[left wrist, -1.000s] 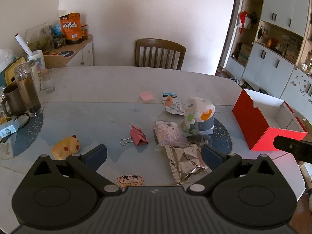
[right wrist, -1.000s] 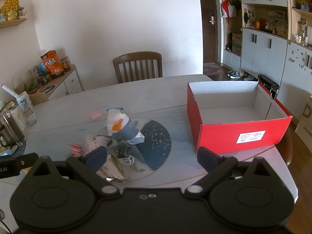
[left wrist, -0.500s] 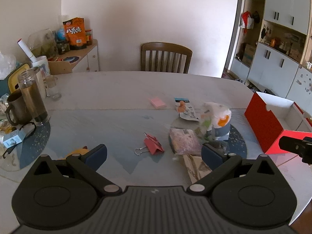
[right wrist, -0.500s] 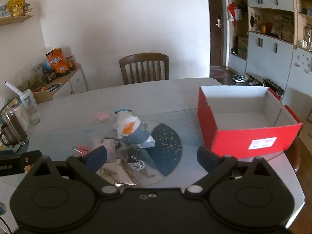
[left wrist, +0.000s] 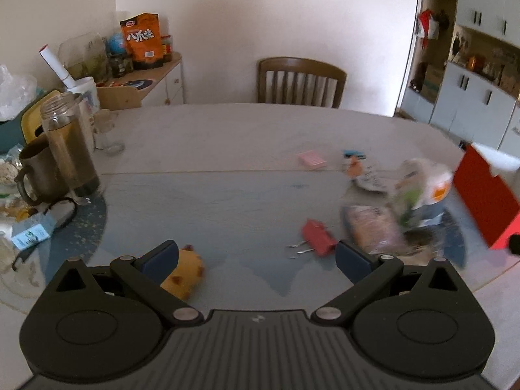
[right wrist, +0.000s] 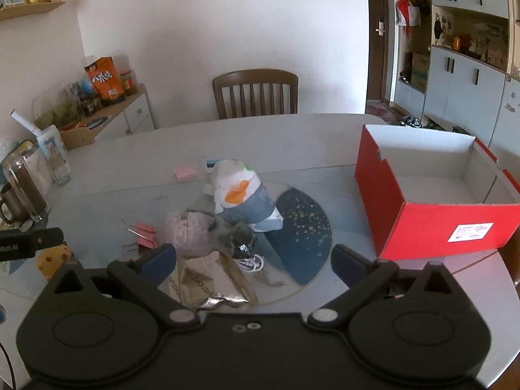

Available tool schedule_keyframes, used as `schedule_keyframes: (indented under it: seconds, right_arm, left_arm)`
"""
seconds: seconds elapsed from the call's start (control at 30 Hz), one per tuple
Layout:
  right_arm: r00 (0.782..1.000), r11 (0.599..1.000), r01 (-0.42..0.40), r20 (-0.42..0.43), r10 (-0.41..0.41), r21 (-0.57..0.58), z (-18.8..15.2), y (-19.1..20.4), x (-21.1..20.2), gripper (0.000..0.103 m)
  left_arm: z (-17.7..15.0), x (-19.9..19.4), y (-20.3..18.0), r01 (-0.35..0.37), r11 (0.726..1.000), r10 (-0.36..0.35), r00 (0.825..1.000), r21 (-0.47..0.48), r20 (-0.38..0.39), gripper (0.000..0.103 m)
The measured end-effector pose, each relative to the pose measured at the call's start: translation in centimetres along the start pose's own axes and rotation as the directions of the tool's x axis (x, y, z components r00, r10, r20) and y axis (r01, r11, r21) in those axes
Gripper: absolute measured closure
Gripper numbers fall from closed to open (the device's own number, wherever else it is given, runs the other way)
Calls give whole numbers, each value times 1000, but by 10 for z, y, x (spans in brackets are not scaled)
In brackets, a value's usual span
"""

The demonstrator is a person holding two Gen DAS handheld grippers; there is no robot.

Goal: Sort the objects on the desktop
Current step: 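Move the left tool toward the yellow plush hamster while the right tool approaches the silver foil bag, then close the left tool on the yellow hamster while the right tool grasps the silver foil bag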

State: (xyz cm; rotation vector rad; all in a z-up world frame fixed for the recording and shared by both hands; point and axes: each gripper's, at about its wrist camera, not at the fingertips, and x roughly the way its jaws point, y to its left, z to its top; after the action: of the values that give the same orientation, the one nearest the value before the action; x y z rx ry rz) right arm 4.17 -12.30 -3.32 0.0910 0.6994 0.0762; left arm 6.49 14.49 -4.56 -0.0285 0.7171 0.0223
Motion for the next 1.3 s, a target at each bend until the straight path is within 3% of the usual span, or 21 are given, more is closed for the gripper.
schedule_keyframes:
  seconds: [0.23, 0.63, 1.07, 1.3]
  right_arm:
    - [999, 1000, 30, -22, -30, -8, -1, 10, 12, 1]
    - [996, 999, 54, -67, -54, -4, -12, 24, 34, 1]
    - [992, 996, 2, -128, -14, -88, -26, 43, 90, 1]
    - [986, 989, -35, -169, 10, -145, -30, 56, 113, 0]
  left_arm:
    - [-5, 31, 33, -11, 999, 13, 998, 39, -60, 0]
    - [-17, 64, 54, -23, 995, 32, 994, 93, -105, 0]
    - [-26, 82, 56, -24, 991, 42, 990, 131, -132, 0]
    - [-29, 88, 59, -24, 990, 46, 987, 141, -154, 9]
